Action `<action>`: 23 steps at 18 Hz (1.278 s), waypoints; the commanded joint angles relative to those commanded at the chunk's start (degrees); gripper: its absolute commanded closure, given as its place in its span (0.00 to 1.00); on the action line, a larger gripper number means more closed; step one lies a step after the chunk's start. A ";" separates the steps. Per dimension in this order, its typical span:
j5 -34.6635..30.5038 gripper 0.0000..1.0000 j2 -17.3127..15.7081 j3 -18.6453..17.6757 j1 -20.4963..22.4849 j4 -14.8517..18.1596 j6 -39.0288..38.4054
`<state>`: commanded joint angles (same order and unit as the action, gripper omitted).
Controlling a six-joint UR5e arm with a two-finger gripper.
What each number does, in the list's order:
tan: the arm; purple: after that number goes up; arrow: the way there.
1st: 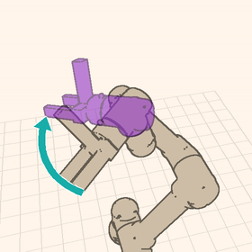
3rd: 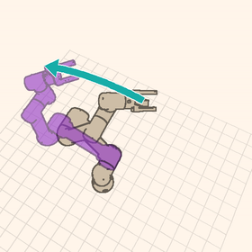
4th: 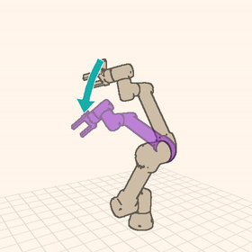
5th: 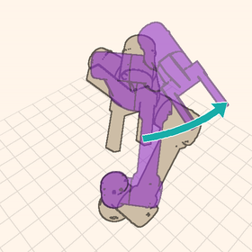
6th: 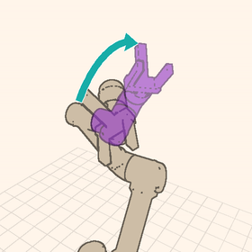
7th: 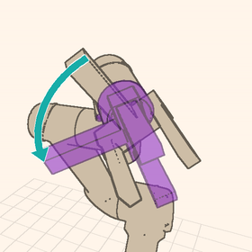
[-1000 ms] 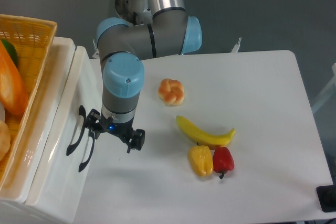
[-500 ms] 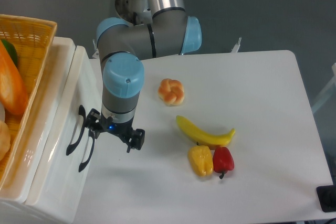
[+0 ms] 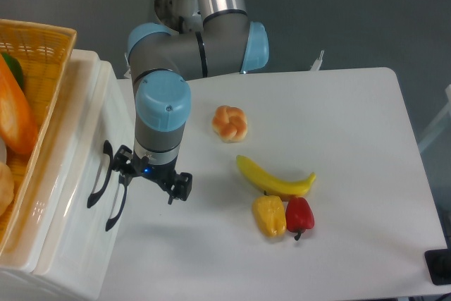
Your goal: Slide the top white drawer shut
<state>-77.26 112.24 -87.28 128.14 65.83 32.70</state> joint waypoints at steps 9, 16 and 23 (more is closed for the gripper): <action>-7.89 0.00 0.09 0.88 4.48 -0.17 9.81; -11.60 0.00 -1.40 0.79 13.17 0.00 25.73; -11.69 0.00 -7.12 0.00 21.88 2.46 41.82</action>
<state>-88.95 105.12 -87.28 150.02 68.29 74.52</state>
